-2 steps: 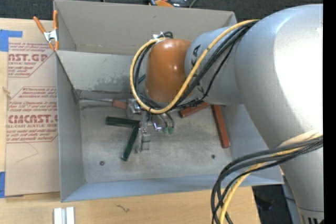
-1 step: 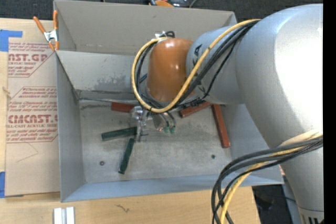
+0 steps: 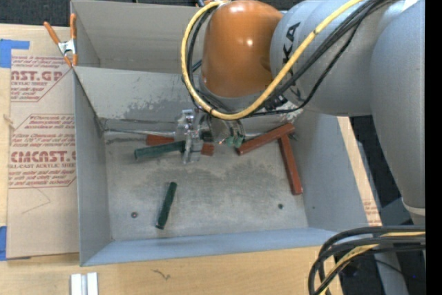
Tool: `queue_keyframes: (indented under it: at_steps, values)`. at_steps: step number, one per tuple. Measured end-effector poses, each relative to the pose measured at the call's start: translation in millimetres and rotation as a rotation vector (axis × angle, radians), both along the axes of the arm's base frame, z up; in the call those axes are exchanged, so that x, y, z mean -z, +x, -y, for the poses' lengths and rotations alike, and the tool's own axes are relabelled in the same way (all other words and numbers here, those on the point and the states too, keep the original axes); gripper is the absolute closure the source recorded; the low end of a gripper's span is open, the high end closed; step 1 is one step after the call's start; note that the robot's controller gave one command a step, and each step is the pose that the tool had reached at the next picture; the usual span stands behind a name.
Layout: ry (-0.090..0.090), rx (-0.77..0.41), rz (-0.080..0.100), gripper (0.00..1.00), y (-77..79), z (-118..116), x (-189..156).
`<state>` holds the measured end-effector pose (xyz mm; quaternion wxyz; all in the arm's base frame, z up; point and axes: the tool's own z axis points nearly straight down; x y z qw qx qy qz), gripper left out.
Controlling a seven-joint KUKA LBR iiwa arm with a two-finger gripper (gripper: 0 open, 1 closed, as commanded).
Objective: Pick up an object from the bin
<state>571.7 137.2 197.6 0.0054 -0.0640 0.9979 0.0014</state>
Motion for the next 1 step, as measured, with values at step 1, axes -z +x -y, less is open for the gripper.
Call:
queue_keyframes:
  at_steps: [1]
  values:
    - [-0.003,-0.238,-0.002,1.0,-6.2,-10.1,-63.3]
